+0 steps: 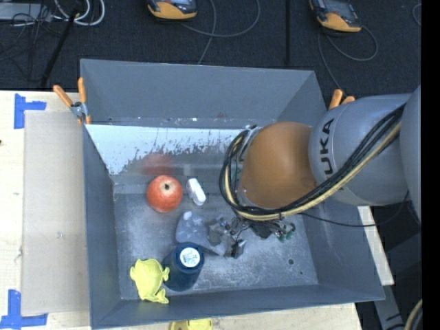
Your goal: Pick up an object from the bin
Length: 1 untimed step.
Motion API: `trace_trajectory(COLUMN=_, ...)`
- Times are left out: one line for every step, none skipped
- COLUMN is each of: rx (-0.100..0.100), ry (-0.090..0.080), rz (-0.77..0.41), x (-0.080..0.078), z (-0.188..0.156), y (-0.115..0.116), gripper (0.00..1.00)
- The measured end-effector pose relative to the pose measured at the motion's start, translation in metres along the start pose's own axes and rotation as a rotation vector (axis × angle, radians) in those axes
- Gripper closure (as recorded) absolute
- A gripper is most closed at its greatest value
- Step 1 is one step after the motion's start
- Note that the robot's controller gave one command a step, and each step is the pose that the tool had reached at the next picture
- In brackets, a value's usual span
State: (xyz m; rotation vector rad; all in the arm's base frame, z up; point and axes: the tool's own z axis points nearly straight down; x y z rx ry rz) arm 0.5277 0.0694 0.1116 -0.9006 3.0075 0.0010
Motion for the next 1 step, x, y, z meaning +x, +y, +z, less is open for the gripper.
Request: trace_trajectory(rx=0.001, ry=-0.002, rz=0.000, x=-0.0002, z=-0.0084, y=0.0003, gripper=1.00)
